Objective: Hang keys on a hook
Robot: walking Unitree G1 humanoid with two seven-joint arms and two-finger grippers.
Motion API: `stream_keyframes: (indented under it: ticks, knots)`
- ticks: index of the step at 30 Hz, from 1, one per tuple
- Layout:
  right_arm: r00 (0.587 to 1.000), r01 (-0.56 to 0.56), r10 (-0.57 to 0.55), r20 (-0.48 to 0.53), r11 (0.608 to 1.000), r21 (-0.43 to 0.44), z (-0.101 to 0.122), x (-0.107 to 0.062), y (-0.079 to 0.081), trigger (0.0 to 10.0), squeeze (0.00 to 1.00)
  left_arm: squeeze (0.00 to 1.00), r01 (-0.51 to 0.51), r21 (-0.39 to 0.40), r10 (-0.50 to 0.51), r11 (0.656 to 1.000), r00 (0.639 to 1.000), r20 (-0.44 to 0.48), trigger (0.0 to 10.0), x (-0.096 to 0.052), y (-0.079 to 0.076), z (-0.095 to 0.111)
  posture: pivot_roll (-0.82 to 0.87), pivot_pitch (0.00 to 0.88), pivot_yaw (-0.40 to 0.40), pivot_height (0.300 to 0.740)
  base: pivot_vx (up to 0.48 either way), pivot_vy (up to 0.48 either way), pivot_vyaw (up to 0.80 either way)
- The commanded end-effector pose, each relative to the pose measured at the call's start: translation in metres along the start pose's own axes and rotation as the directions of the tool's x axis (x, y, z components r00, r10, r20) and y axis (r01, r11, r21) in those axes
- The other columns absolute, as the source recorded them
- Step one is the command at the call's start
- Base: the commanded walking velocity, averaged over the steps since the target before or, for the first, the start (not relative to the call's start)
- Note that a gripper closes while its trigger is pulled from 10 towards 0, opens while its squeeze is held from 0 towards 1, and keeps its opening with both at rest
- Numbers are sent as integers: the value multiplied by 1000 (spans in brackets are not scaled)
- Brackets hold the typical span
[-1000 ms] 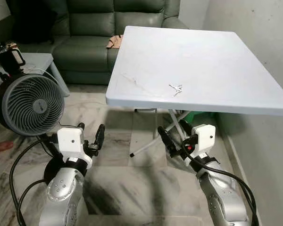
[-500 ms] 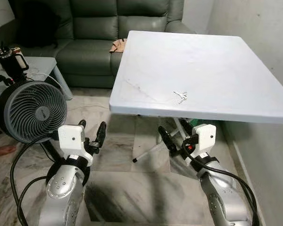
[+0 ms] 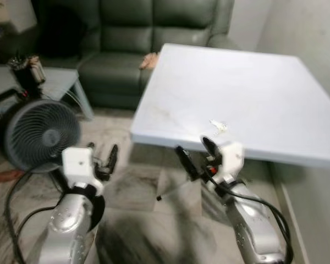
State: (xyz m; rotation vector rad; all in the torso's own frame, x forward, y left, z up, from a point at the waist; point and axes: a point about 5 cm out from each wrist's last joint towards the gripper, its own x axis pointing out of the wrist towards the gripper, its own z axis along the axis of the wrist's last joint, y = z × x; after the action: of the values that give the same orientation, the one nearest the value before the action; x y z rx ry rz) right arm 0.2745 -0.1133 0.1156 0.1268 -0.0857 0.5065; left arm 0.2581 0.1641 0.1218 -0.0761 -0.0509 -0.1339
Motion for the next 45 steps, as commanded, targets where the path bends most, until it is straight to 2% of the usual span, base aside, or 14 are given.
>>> stream_keyframes:
  ticks: [1,33,45]
  knots:
    - [1000,12,-12,3,1000,-4,2,-2,-5,10000,0,0,13,-7,-13,1000,1000,-7,10000,0,-5,-1,-122,14,15,740,405,0,0]
    - [1000,-3,3,-2,1000,-4,3,-1,-4,10000,0,0,8,-17,-8,1000,1000,-9,10000,1,-7,-3,-123,17,8,740,372,0,0]
    - [999,-27,26,-31,999,-37,2,-3,-4,10000,0,0,15,6,-15,1000,1000,-14,10000,-2,-14,-7,-124,32,4,740,0,0,0]
